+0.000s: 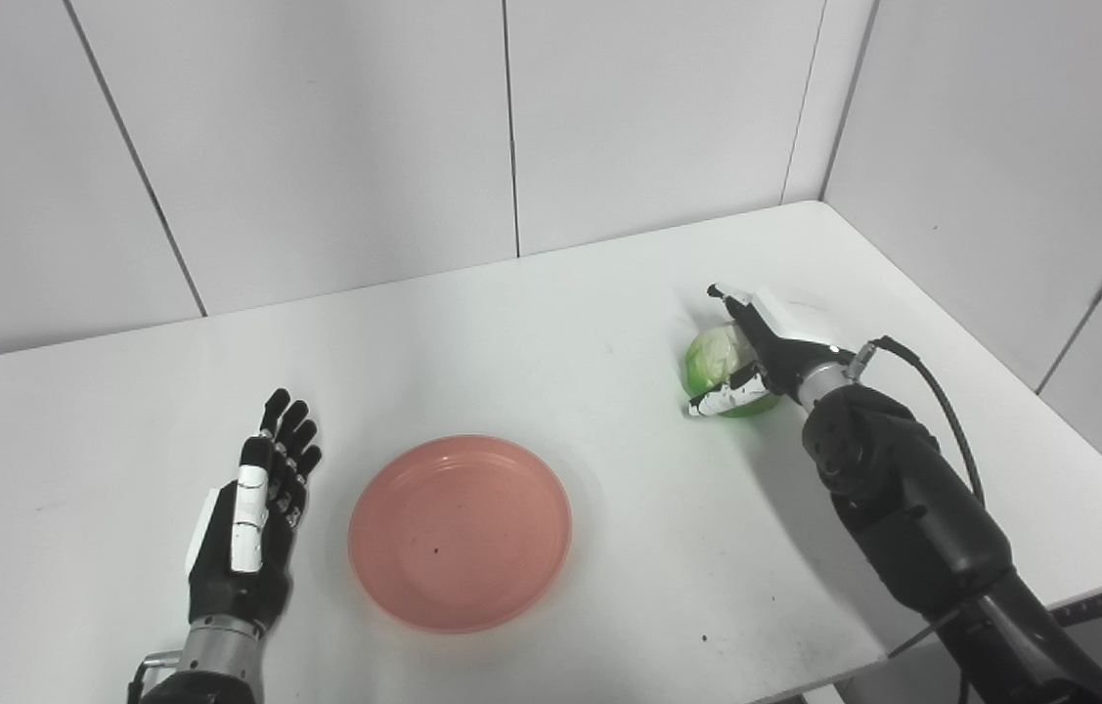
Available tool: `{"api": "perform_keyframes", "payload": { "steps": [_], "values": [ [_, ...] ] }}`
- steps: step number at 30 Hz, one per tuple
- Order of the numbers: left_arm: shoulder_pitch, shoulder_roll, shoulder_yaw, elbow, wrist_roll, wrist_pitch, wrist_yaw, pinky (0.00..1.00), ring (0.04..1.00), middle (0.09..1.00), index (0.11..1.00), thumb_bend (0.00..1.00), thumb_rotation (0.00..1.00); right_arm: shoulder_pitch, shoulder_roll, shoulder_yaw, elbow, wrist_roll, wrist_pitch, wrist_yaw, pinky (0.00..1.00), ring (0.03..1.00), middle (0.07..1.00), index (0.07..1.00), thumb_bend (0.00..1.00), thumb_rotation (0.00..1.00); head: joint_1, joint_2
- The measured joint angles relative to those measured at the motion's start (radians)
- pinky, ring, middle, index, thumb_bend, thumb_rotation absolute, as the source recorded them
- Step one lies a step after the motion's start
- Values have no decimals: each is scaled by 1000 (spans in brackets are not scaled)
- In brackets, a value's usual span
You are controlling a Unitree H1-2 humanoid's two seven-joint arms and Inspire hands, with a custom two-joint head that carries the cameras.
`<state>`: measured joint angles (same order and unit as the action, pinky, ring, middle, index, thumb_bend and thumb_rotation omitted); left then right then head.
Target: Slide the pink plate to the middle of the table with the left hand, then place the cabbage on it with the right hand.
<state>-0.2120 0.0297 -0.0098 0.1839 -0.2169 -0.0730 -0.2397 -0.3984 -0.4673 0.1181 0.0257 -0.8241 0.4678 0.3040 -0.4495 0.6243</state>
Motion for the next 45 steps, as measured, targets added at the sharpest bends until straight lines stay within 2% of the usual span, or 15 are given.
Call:
{"api": "perform_keyframes", "payload": {
  "steps": [5, 9, 12, 13, 14, 16, 18, 21, 25, 29, 34, 36, 39, 41, 45],
  "values": [
    [1, 0, 0, 0, 0, 0, 0, 1000, 1000, 1000, 1000, 830, 927, 0, 0, -1, -1, -1, 0, 8, 897, 882, 879, 864, 954, 108, 23, -23],
    [9, 0, -1, -10, 0, 0, 0, 1000, 1000, 1000, 996, 815, 940, 0, 1, -14, -4, -1, 0, 23, 723, 839, 860, 821, 929, 22, 38, -12],
    [18, 0, -6, -22, 0, 0, -1, 1000, 1000, 1000, 1000, 811, 950, 1, 10, -42, -4, 0, 0, 36, 583, 718, 817, 764, 869, 1, 35, -9],
    [19, 0, -8, -25, 1, 0, -1, 1000, 1000, 1000, 1000, 816, 949, 2, 13, -48, -4, 2, 0, 37, 421, 548, 688, 725, 844, 0, 35, -9],
    [22, 0, -11, -28, 1, 0, -2, 1000, 1000, 1000, 1000, 817, 949, 4, 15, -50, -4, 6, 0, 37, 388, 513, 661, 718, 840, 0, 35, -9],
    [23, 0, -11, -29, 1, 0, -2, 1000, 1000, 1000, 1000, 825, 939, 5, 18, -53, -4, 10, 0, 36, 254, 356, 526, 689, 639, 0, 37, -9],
    [23, 0, -10, -28, 1, 0, -2, 1000, 1000, 1000, 1000, 810, 940, 5, 22, -57, -7, 17, 0, 25, 164, 245, 480, 642, 582, 0, 34, -8],
    [23, 0, -9, -28, 1, 0, -2, 1000, 1000, 1000, 1000, 817, 944, 5, 27, -59, -8, 22, 0, -2, 207, 308, 476, 497, 533, 0, 28, -8],
    [23, 1, -10, -28, 1, 1, -2, 1000, 1000, 1000, 1000, 823, 954, 7, 35, -55, -2, 23, 0, -60, 176, 267, 473, 484, 531, 0, 29, -6],
    [22, 1, -10, -25, 1, 2, -2, 1000, 1000, 1000, 1000, 822, 958, 10, 42, -46, 12, 24, -1, -122, 220, 327, 412, 487, 529, 0, 29, -6],
    [21, 1, -10, -24, 1, 2, -2, 1000, 1000, 1000, 1000, 823, 949, 10, 43, -44, 12, 30, -1, -128, 213, 316, 401, 492, 528, 0, 29, -6],
    [21, 1, -10, -24, 1, 2, -2, 1000, 1000, 1000, 1000, 825, 939, 10, 48, -49, 10, 29, 0, -128, 193, 287, 454, 486, 531, 0, 32, -2],
    [20, 1, -10, -22, 1, 2, -2, 1000, 1000, 1000, 1000, 816, 947, 10, 56, -52, -3, 25, 0, -129, 203, 300, 400, 500, 526, 0, 40, 0],
    [19, -2, -10, -22, 1, 2, -2, 1000, 1000, 1000, 999, 819, 929, 9, 59, -56, -16, 24, 0, -129, 184, 275, 447, 489, 530, 0, 40, 0],
    [20, -9, -9, -25, 3, 6, 3, 1000, 1000, 1000, 997, 818, 918, 9, 59, -57, -60, 29, 0, -131, 133, 210, 469, 483, 532, 0, 96, 9]
  ]
}}
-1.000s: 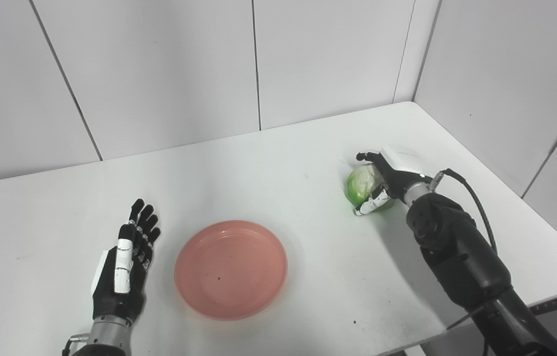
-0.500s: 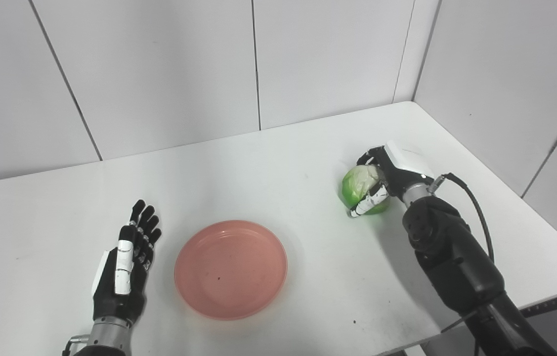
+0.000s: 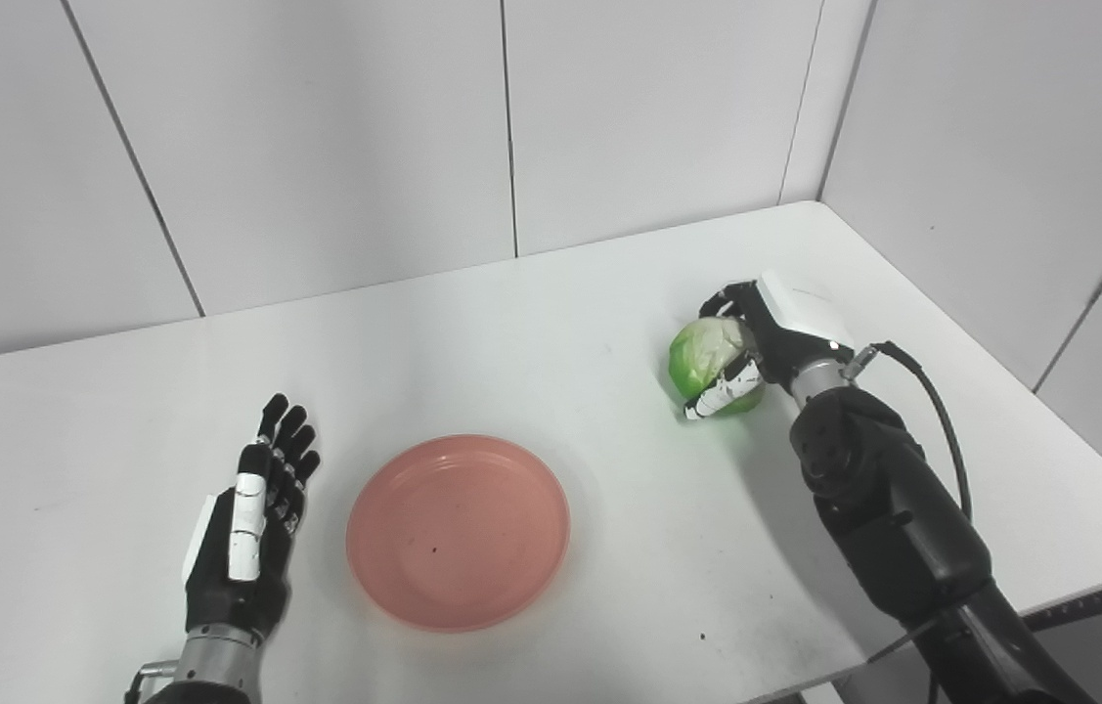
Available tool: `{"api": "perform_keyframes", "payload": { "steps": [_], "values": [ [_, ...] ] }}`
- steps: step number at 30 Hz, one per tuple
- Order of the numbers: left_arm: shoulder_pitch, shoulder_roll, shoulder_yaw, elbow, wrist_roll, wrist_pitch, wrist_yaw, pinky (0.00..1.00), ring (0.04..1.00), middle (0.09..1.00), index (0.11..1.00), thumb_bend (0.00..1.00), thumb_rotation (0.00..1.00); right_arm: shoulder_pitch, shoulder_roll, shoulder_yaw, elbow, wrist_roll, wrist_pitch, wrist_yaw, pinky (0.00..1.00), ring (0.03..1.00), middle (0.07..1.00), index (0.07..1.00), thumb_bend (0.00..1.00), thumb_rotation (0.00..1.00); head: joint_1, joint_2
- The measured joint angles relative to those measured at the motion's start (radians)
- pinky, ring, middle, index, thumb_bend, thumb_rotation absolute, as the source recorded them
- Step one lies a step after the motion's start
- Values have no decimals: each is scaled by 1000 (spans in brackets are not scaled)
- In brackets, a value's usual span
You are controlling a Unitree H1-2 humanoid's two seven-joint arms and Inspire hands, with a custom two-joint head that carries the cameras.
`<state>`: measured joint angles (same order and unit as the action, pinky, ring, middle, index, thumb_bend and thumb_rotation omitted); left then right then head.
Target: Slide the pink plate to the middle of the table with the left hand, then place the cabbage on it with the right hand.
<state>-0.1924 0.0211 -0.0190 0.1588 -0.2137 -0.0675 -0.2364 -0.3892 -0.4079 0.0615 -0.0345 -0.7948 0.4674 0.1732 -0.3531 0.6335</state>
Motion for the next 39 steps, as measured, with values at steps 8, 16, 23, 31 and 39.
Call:
{"api": "perform_keyframes", "payload": {
  "steps": [8, 16, 23, 31, 39],
  "values": [
    [42, -31, -19, -63, 43, 54, 51, 1000, 1000, 1000, 997, 801, 931, 0, 3, 8, -101, 41, -9, -20, 103, 178, 469, 484, 532, 0, 131, 15],
    [54, -82, -47, -80, 63, 82, 83, 1000, 1000, 1000, 1000, 737, 986, 1, 8, 59, -201, 82, -23, 14, 195, 280, 470, 487, 529, 0, 224, 29],
    [54, -89, -65, -88, 90, 94, 104, 1000, 1000, 1000, 1000, 721, 998, 12, 25, 115, -243, 82, -69, 15, 182, 261, 432, 495, 524, 0, 250, 31],
    [57, -93, -69, -92, 109, 95, 110, 1000, 1000, 1000, 1000, 736, 991, 42, 77, 187, -263, 89, -120, 14, 241, 317, 403, 513, 521, 0, 241, 18],
    [68, -96, -75, -102, 112, 95, 115, 1000, 1000, 1000, 1000, 739, 980, 90, 139, 267, -256, 60, -218, -10, 217, 299, 404, 504, 523, 0, 232, -11]
  ]
}}
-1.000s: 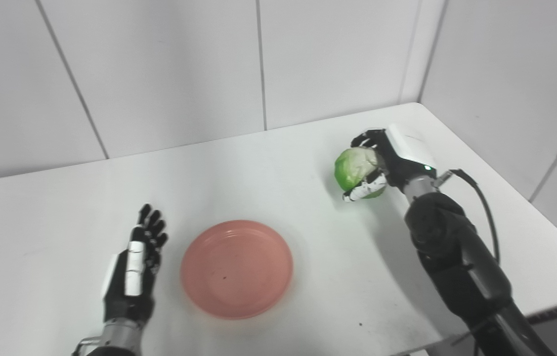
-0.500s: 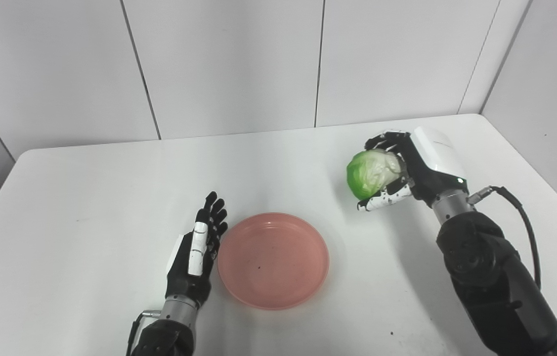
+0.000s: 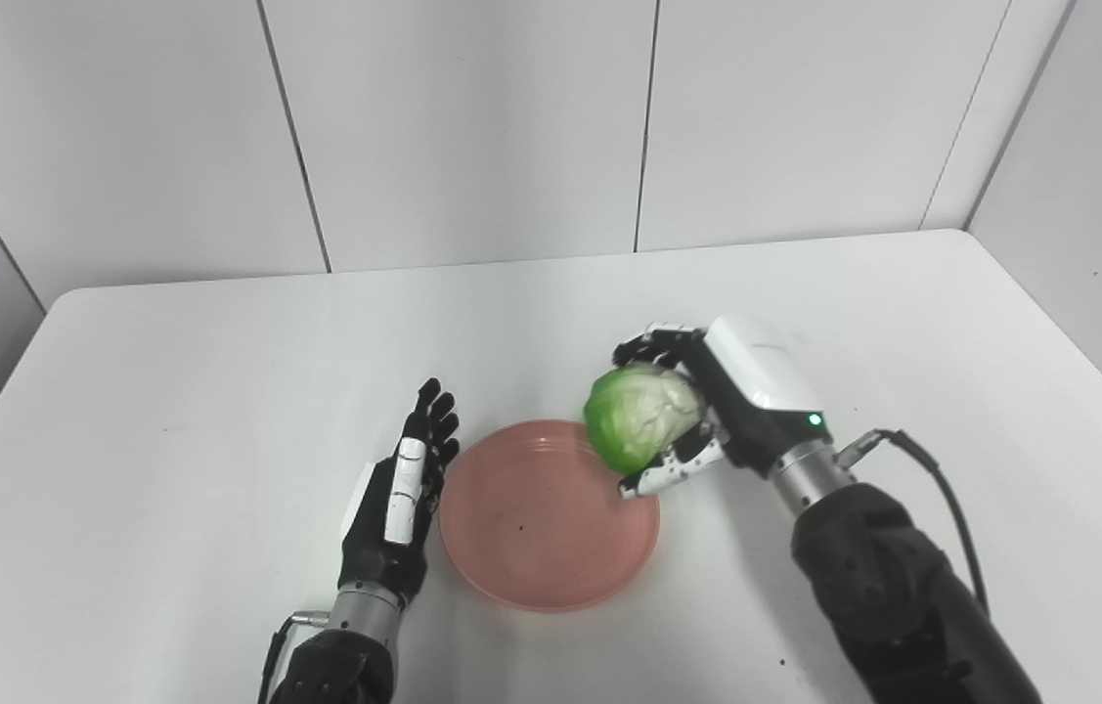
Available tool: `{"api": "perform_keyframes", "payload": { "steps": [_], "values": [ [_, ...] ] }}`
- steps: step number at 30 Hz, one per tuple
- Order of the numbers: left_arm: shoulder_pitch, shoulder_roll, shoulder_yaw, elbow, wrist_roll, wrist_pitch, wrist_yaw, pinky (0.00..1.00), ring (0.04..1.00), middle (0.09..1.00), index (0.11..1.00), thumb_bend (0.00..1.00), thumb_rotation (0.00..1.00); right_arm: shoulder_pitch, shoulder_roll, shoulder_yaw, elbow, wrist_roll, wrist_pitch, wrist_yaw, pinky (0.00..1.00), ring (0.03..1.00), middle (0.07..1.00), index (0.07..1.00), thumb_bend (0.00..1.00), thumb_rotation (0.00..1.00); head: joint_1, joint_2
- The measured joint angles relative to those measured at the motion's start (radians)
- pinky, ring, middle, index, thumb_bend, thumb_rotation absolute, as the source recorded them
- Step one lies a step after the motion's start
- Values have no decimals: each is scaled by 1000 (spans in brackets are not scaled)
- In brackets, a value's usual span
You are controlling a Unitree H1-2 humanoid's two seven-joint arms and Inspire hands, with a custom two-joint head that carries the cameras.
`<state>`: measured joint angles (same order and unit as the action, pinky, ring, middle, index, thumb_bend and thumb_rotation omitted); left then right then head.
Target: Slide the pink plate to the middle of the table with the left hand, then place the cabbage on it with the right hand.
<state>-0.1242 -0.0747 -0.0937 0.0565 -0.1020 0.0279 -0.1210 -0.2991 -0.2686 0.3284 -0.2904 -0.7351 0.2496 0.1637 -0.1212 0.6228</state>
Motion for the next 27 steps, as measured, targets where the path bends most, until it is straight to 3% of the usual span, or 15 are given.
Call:
{"api": "perform_keyframes", "payload": {
  "steps": [4, 11, 14, 18, 21, 27],
  "values": [
    [9, -1, -5, -7, 9, -2, 0, 1000, 1000, 1000, 1000, 752, 982, 13, 18, 37, 4, -27, -25, -1, 209, 285, 426, 498, 524, 0, -17, -28],
    [16, -4, -7, -9, 11, -11, -1, 1000, 1000, 1000, 1000, 782, 958, 15, 38, 77, 78, -27, -93, -10, 225, 302, 400, 509, 520, 0, -23, -41],
    [16, -4, -7, -9, 11, -11, -6, 1000, 1000, 1000, 1000, 778, 961, 15, 51, 91, 107, -41, -131, -28, 197, 272, 467, 487, 528, 0, -21, -38],
    [16, -4, -8, -6, 11, -14, -8, 1000, 1000, 1000, 1000, 764, 969, 12, 62, 109, 118, -66, -138, -24, 201, 271, 473, 485, 528, 0, -26, -38],
    [16, -4, -8, -2, 11, -23, -9, 1000, 1000, 1000, 1000, 754, 972, 9, 71, 113, 140, -64, -139, -17, 232, 295, 405, 507, 520, 0, -25, -38],
    [16, -4, -11, -1, 12, -23, -9, 1000, 1000, 1000, 1000, 743, 976, 9, 80, 117, 148, -48, -144, -10, 238, 297, 393, 506, 520, 0, -25, -37]
  ]
}}
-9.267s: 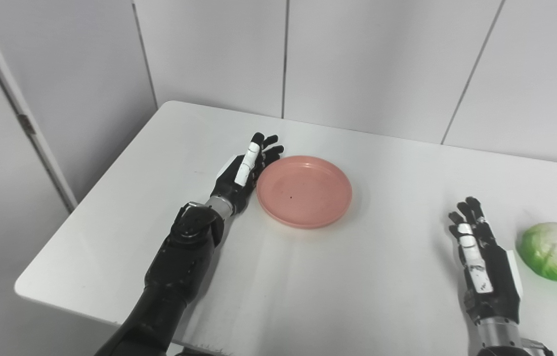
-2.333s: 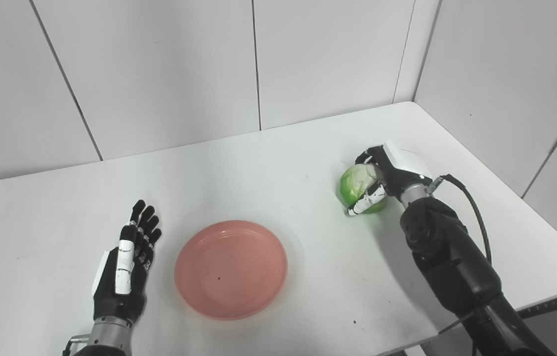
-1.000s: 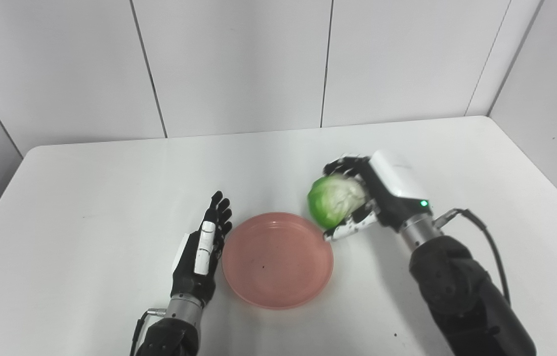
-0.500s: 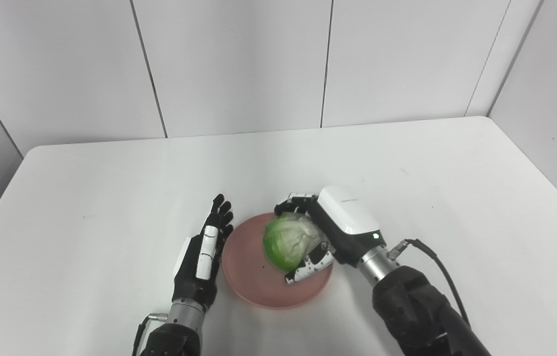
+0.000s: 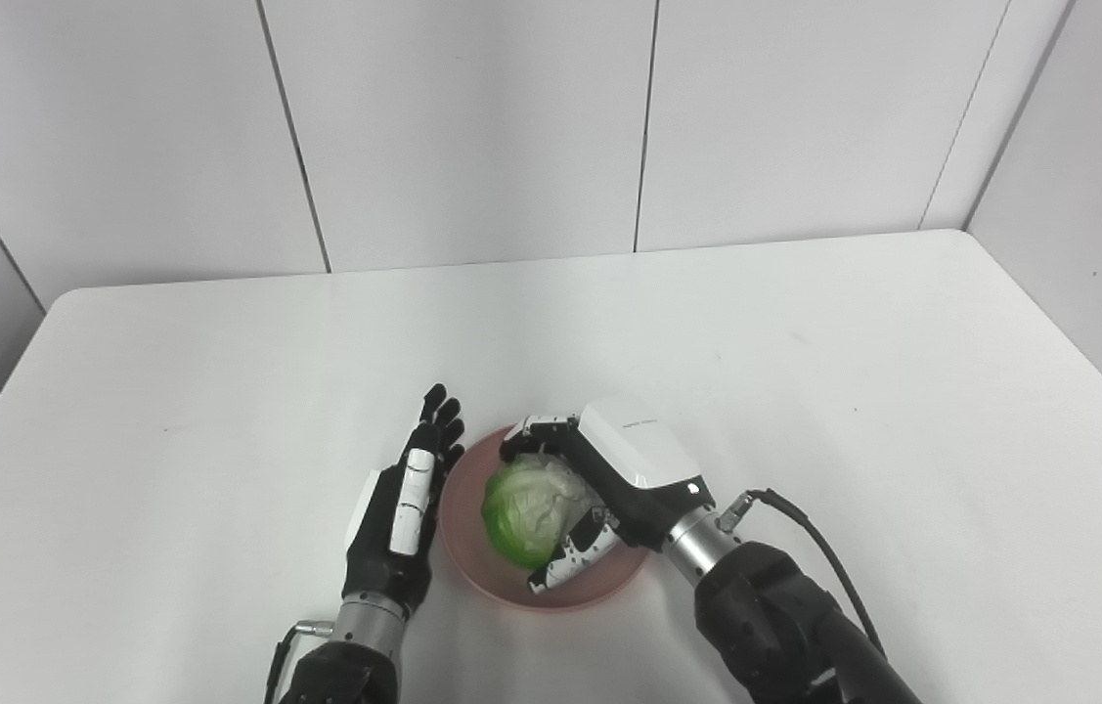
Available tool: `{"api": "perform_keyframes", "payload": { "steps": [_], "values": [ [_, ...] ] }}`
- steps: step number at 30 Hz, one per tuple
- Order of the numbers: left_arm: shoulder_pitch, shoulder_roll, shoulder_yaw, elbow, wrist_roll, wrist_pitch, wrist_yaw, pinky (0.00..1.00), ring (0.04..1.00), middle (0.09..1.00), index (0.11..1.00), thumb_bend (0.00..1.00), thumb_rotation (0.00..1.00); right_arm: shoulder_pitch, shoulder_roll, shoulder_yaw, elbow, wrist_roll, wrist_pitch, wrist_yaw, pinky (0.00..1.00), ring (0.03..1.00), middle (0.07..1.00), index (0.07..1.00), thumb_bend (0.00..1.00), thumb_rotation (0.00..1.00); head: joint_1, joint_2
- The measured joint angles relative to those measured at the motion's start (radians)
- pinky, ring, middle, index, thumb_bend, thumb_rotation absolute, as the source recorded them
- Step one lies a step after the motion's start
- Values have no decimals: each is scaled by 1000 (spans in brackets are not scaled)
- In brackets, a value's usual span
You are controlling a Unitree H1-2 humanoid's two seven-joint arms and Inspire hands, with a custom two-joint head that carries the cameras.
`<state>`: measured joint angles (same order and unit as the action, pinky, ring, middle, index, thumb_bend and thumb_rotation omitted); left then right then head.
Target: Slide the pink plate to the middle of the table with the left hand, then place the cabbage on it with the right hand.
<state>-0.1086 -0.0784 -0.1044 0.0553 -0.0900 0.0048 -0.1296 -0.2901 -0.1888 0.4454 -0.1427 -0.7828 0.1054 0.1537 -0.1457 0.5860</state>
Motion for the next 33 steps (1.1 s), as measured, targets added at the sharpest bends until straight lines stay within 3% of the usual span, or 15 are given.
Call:
{"api": "perform_keyframes", "payload": {
  "steps": [4, 9, 12, 16, 25, 29, 33],
  "values": [
    [0, 0, -2, 0, 6, 0, 0, 1000, 1000, 1000, 1000, 744, 979, 0, 4, 2, 11, 0, -5, -15, 275, 340, 402, 510, 521, 0, -2, 9],
    [0, 0, -2, 0, 7, 0, 1, 1000, 1000, 1000, 1000, 738, 979, 0, 4, 4, 28, -3, -36, -38, 250, 314, 474, 488, 525, 0, -6, 14],
    [0, 0, -2, 0, 7, 0, 1, 1000, 1000, 1000, 1000, 743, 982, -1, 3, 5, 34, -11, -46, -45, 300, 367, 421, 512, 521, 0, -8, 14],
    [0, 0, -2, 0, 7, 1, 0, 1000, 1000, 1000, 1000, 742, 976, -4, 1, 5, 50, -25, -65, -67, 435, 520, 494, 491, 524, 0, -12, 17],
    [0, 0, -1, -1, 6, 2, 0, 1000, 1000, 1000, 1000, 732, 966, -11, -12, 3, 53, -122, -75, -86, 495, 618, 518, 482, 523, 0, -15, 17],
    [0, 0, 0, -1, 4, 2, 0, 1000, 1000, 1000, 1000, 734, 961, -18, -16, -3, 45, -127, -74, -48, 512, 644, 681, 495, 516, 116, -23, 18],
    [0, 0, 2, -1, 4, 4, -1, 1000, 1000, 1000, 1000, 748, 947, -17, -16, -14, 45, -127, -74, -31, 509, 645, 701, 497, 515, 136, -26, 15]
  ]
}}
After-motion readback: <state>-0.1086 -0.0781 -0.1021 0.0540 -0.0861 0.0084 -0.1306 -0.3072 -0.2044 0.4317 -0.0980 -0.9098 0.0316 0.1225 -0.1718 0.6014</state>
